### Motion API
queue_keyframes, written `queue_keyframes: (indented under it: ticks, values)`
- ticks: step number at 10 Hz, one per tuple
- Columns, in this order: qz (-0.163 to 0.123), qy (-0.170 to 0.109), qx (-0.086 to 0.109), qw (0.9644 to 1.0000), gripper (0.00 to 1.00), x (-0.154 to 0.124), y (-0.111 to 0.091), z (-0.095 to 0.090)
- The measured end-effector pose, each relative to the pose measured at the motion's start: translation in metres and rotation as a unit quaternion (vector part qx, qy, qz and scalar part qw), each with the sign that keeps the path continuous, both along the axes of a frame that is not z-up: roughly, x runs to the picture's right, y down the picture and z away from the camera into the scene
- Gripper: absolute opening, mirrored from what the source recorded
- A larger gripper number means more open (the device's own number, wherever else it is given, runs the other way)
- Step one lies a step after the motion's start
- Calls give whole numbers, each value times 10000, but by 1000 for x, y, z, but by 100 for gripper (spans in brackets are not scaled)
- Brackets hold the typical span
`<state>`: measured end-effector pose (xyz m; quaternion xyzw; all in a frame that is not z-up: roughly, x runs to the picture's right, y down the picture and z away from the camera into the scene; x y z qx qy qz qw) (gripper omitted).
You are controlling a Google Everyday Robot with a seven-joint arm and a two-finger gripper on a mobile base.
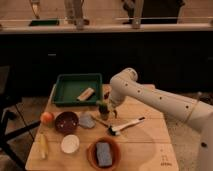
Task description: Place pepper in metal cup
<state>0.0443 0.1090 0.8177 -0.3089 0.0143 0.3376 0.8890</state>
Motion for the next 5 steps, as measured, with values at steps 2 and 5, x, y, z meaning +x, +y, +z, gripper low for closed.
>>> queue_keyframes:
  ticks: [2, 5]
  values:
    - [8, 1, -11, 10000, 78, 0, 0, 0]
    - [4, -4, -22, 10000, 80, 0, 0, 0]
